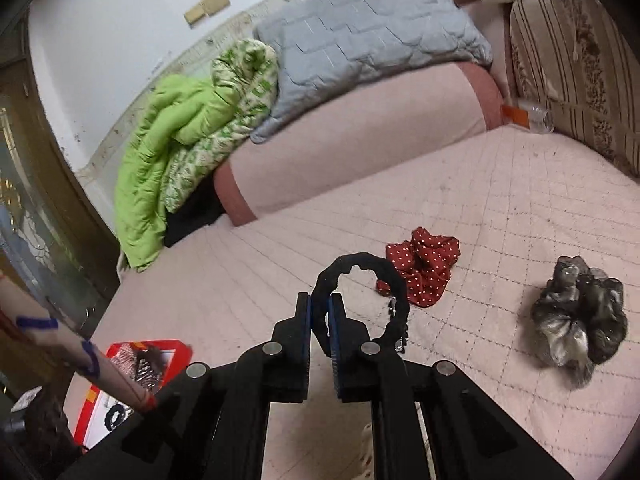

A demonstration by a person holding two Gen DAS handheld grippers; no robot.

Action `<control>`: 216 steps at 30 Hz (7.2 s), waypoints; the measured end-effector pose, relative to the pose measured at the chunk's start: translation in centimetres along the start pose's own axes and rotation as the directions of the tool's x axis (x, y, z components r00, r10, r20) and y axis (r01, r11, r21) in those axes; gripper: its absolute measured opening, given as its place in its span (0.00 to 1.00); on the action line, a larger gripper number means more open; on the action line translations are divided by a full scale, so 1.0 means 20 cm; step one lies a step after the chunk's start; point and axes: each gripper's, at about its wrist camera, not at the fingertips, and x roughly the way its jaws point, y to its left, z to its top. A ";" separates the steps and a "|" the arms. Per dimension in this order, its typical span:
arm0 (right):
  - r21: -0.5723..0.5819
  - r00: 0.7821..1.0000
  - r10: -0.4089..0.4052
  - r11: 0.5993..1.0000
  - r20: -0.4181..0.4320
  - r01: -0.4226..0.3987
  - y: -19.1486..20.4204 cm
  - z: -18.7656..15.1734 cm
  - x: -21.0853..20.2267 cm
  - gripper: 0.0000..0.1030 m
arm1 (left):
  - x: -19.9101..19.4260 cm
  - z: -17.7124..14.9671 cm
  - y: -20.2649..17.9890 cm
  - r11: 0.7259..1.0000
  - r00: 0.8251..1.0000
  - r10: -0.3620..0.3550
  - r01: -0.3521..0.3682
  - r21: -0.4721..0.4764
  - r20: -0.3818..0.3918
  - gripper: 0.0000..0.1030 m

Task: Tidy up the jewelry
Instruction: 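Carry the pearl bracelet over the tray with the left tool while the right tool carries the black wavy tie, then lower the pearl bracelet into the tray and open the left tool while the right tool releases the black tie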

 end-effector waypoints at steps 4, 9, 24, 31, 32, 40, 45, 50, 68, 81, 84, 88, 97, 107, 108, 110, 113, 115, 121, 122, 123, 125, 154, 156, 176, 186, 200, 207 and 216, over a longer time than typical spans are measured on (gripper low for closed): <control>-0.020 0.999 0.030 0.999 -0.012 -0.030 0.09 -0.06 -0.06 0.09 | -0.06 -0.01 0.01 1.000 1.000 0.025 -0.025 -0.001 0.016 0.11; -0.052 0.998 0.061 0.997 -0.031 -0.063 0.17 -0.15 -0.15 0.09 | -0.14 -0.05 0.02 0.999 0.999 0.045 -0.045 -0.007 0.024 0.11; -0.177 0.992 0.102 0.977 -0.080 -0.115 0.39 -0.34 -0.21 0.09 | -0.41 -0.13 0.15 0.993 0.991 0.109 -0.104 -0.063 0.077 0.11; -0.209 0.984 0.134 0.965 -0.119 -0.156 0.52 -0.44 -0.20 0.09 | -0.54 -0.16 0.30 0.978 0.980 0.172 -0.158 -0.135 0.098 0.11; -0.211 0.982 0.141 0.963 -0.126 -0.166 0.54 -0.45 -0.19 0.09 | -0.56 -0.16 0.33 0.976 0.978 0.183 -0.168 -0.141 0.101 0.11; -0.222 0.963 0.202 0.945 -0.176 -0.239 0.71 -0.53 -0.17 0.09 | -0.75 -0.23 0.55 0.948 0.961 0.247 -0.213 -0.236 0.125 0.11; -0.239 0.943 0.248 0.924 -0.221 -0.298 0.87 -0.59 -0.16 0.09 | -0.85 -0.28 0.68 0.930 0.951 0.283 -0.239 -0.280 0.127 0.11; -0.263 0.921 0.286 0.897 -0.266 -0.355 1.01 -0.64 -0.14 0.09 | -0.92 -0.34 0.82 0.909 0.947 0.301 -0.249 -0.333 0.113 0.11; -0.271 0.827 0.285 0.850 -0.485 -0.452 1.35 -0.88 0.15 0.10 | -0.94 -0.47 1.15 0.816 0.925 0.379 -0.325 -0.479 0.019 0.11; -0.276 0.793 0.251 0.844 -0.555 -0.460 1.40 -0.94 0.27 0.11 | -0.91 -0.47 1.21 0.780 0.901 0.433 -0.392 -0.487 -0.030 0.11; -0.277 0.787 0.237 0.846 -0.569 -0.456 1.40 -0.96 0.29 0.11 | -0.90 -0.47 1.21 0.780 0.899 0.436 -0.397 -0.484 -0.034 0.11; -0.283 0.779 0.229 0.842 -0.584 -0.460 1.42 -0.98 0.31 0.11 | -0.89 -0.47 1.20 0.781 0.895 0.444 -0.408 -0.473 -0.039 0.11; -0.292 0.771 0.212 0.839 -0.601 -0.458 1.45 -1.00 0.36 0.11 | -0.88 -0.46 1.21 0.778 0.889 0.456 -0.424 -0.465 -0.048 0.11; -0.294 0.775 0.198 0.847 -0.600 -0.443 1.46 -1.00 0.41 0.11 | -0.87 -0.46 1.22 0.773 0.889 0.455 -0.425 -0.472 -0.054 0.11; -0.295 0.777 0.198 0.847 -0.598 -0.443 1.46 -0.99 0.41 0.11 | -0.87 -0.46 1.22 0.772 0.888 0.456 -0.425 -0.473 -0.055 0.11; -0.296 0.776 0.198 0.846 -0.598 -0.444 1.47 -0.99 0.42 0.11 | -0.87 -0.46 1.23 0.770 0.888 0.457 -0.427 -0.474 -0.057 0.11; -0.297 0.777 0.199 0.845 -0.597 -0.444 1.47 -0.99 0.42 0.11 | -0.86 -0.46 1.23 0.769 0.887 0.457 -0.427 -0.476 -0.058 0.11; -0.298 0.778 0.200 0.844 -0.596 -0.446 1.48 -0.99 0.43 0.11 | -0.86 -0.46 1.24 0.768 0.887 0.457 -0.427 -0.477 -0.059 0.11; -0.298 0.776 0.203 0.842 -0.597 -0.449 1.49 -0.99 0.44 0.11 | -0.86 -0.46 1.25 0.763 0.886 0.459 -0.429 -0.483 -0.063 0.11; -0.297 0.775 0.203 0.842 -0.598 -0.449 1.49 -0.99 0.44 0.11 | -0.86 -0.46 1.26 0.762 0.886 0.460 -0.430 -0.484 -0.064 0.11; -0.297 0.775 0.202 0.842 -0.599 -0.450 1.49 -0.99 0.44 0.11 | -0.86 -0.46 1.26 0.761 0.886 0.460 -0.430 -0.486 -0.064 0.11; -0.293 0.770 0.204 0.842 -0.604 -0.453 1.49 -0.99 0.44 0.11 | -0.86 -0.46 1.26 0.761 0.887 0.458 -0.429 -0.487 -0.065 0.11; -0.286 0.756 0.197 0.843 -0.625 -0.456 1.48 -1.00 0.40 0.16 | -0.86 -0.47 1.26 0.764 0.886 0.460 -0.431 -0.481 -0.064 0.11; -0.280 0.752 0.201 0.843 -0.628 -0.459 1.48 -1.00 0.40 0.21 | -0.85 -0.47 1.25 0.764 0.885 0.460 -0.433 -0.479 -0.067 0.11; -0.266 0.756 0.207 0.852 -0.621 -0.452 1.46 -0.98 0.37 0.25 | -0.83 -0.48 1.25 0.757 0.881 0.464 -0.447 -0.477 -0.091 0.23; -0.263 0.760 0.205 0.857 -0.616 -0.444 1.42 -0.98 0.33 0.27 | -0.82 -0.48 1.24 0.761 0.877 0.469 -0.459 -0.459 -0.098 0.28; -0.256 0.765 0.200 0.866 -0.612 -0.430 1.36 -0.98 0.29 0.31 | -0.81 -0.47 1.21 0.767 0.874 0.475 -0.469 -0.438 -0.104 0.37; -0.250 0.771 0.201 0.871 -0.605 -0.423 1.33 -0.97 0.26 0.31 | -0.82 -0.48 1.19 0.758 0.869 0.482 -0.478 -0.443 -0.114 0.48; -0.245 0.788 0.204 0.879 -0.581 -0.408 1.26 -0.95 0.16 0.37 | -0.81 -0.49 1.12 0.767 0.856 0.502 -0.507 -0.394 -0.123 0.62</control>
